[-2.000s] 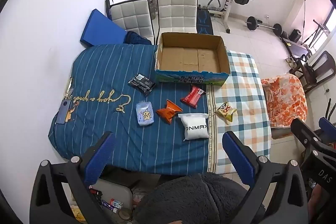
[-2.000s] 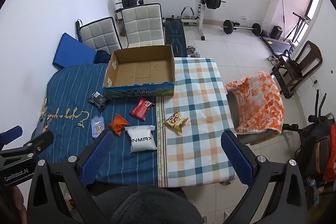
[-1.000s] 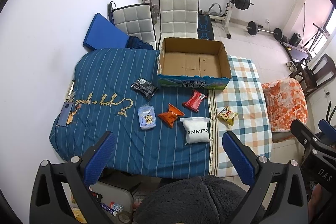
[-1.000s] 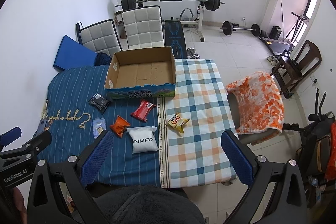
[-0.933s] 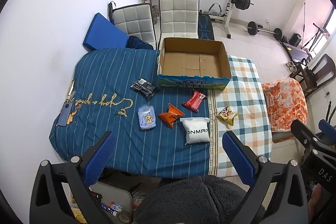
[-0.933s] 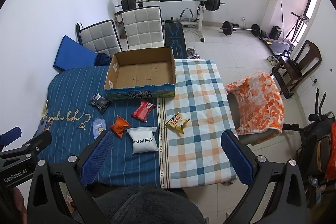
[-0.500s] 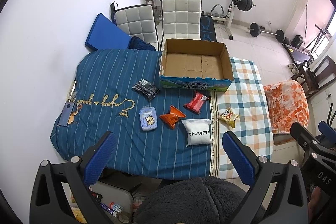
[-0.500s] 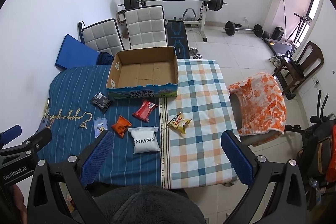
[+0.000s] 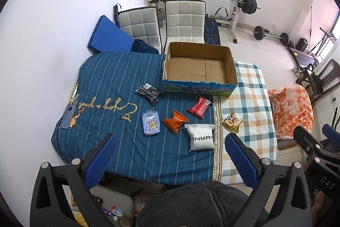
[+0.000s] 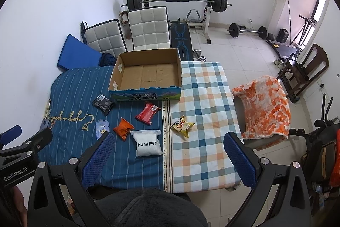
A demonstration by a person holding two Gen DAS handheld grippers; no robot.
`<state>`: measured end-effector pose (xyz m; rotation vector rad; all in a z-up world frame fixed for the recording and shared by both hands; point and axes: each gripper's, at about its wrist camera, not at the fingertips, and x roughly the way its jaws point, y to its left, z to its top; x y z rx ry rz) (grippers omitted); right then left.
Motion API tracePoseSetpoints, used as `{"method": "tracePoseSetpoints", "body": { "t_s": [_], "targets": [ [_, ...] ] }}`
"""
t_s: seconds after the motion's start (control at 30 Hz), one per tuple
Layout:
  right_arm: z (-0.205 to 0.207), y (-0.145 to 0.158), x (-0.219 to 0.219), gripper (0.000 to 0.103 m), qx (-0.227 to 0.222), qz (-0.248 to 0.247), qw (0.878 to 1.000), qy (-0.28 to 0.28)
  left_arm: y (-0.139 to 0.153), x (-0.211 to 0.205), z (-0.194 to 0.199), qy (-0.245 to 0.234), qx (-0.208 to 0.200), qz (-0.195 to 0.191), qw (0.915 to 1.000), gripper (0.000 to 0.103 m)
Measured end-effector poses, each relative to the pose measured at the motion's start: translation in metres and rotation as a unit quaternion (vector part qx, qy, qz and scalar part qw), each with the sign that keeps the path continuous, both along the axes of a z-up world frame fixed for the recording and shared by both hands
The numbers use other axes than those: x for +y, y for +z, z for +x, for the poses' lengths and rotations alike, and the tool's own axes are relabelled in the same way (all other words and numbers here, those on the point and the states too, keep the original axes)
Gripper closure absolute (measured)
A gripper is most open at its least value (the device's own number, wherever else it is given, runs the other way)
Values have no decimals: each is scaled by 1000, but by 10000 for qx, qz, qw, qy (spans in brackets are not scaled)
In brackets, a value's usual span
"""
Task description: Organize snacks
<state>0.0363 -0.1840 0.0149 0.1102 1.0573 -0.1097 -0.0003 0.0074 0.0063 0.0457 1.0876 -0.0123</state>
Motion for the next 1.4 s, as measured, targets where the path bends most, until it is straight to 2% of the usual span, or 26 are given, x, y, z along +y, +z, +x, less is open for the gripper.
{"method": "tracePoseSetpoints", "body": {
  "t_s": [1.1, 1.17, 1.27, 1.4],
  "targets": [
    [8, -1, -2, 0, -48, 81, 10000, -2, -1, 0, 5, -32, 42, 21, 10000, 0],
    [15, -10, -2, 0, 17, 85, 10000, -24, -5, 0, 8, -20, 53, 40, 10000, 0],
    [35, -43, -2, 0, 319, 130, 9994, -57, -21, 4, 21, 96, 48, 123, 9999, 0],
    [74, -120, 3, 0, 971, 261, 9949, 24, -63, 13, 46, 267, 295, 303, 9987, 0]
  ]
}}
